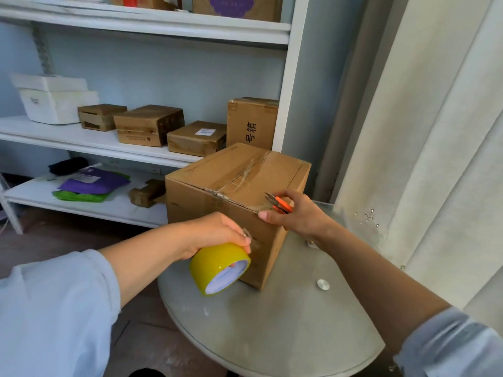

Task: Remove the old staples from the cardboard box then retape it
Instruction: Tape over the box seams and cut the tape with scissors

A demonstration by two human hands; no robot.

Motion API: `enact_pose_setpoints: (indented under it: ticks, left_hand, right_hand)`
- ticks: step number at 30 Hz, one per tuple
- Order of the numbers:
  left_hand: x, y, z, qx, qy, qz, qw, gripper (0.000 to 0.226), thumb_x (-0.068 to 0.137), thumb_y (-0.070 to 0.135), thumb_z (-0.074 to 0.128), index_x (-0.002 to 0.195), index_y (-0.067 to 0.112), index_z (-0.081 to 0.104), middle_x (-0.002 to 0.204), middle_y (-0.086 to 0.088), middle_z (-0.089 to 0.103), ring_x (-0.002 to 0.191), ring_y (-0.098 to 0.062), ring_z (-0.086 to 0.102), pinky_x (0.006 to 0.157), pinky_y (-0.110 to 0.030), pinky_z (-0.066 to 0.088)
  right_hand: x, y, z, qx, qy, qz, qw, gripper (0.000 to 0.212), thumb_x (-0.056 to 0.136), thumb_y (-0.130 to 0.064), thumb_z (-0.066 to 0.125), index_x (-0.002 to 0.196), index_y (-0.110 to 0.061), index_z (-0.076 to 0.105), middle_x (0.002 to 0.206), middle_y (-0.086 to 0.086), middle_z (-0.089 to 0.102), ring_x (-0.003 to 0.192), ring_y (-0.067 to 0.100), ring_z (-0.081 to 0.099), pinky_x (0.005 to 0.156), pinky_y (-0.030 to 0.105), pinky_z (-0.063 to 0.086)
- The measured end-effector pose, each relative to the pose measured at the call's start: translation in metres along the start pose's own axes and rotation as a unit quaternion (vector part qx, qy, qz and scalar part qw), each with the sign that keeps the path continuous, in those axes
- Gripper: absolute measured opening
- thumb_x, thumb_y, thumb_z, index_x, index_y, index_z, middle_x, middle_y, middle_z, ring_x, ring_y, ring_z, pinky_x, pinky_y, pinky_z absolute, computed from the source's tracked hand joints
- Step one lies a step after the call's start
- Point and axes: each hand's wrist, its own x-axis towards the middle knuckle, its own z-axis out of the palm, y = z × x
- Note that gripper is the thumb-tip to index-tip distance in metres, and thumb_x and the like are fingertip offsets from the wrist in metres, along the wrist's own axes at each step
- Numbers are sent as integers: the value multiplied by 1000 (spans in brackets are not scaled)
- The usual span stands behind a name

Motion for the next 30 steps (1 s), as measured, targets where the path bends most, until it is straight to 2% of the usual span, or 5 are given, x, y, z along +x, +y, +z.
enact_pose_setpoints:
  ticks: [8, 11, 14, 27, 30]
  left_hand:
    - [-14, 6, -23, -3, 12, 114, 993, 17, 89, 24, 63, 89, 13, 75, 87, 7, 73, 80, -2, 65, 68, -10, 49]
    - [-7, 11, -20, -3, 21, 166, 986, 14, 89, 24, 64, 83, 17, 75, 82, 9, 73, 78, -2, 64, 70, -13, 49]
    - [0, 13, -7, 34, -34, 197, 979, 12, 89, 22, 64, 83, 18, 74, 82, 8, 71, 77, -1, 63, 69, -14, 48]
    - [2, 10, -18, 122, 59, 310, 941, 25, 79, 45, 65, 81, 23, 76, 83, -9, 72, 83, -25, 66, 72, 0, 30]
    - [1, 9, -27, 84, 36, 287, 954, 29, 77, 43, 66, 83, 18, 77, 82, -13, 72, 73, -19, 63, 71, -24, 45]
  right_hand:
    - [6, 1, -48, -108, -107, 30, 988, 56, 77, -38, 73, 127, -22, 52, 114, 0, 53, 101, 16, 54, 76, 24, 45]
    - [13, -13, -56, -137, -31, 35, 989, 47, 69, -57, 70, 86, -15, 61, 73, 0, 53, 65, 12, 51, 62, 23, 41]
    - [24, -9, -37, -201, 71, 27, 977, 69, 52, -78, 67, 88, -19, 62, 81, -3, 61, 76, 15, 60, 75, 33, 53]
    - [15, -9, -42, -114, -88, 12, 989, 34, 82, -28, 71, 111, -18, 57, 116, 5, 52, 105, 22, 52, 80, 29, 42]
    - [10, -13, -42, -99, -94, 27, 990, 35, 82, -22, 72, 114, -18, 58, 113, 2, 51, 102, 18, 50, 77, 26, 40]
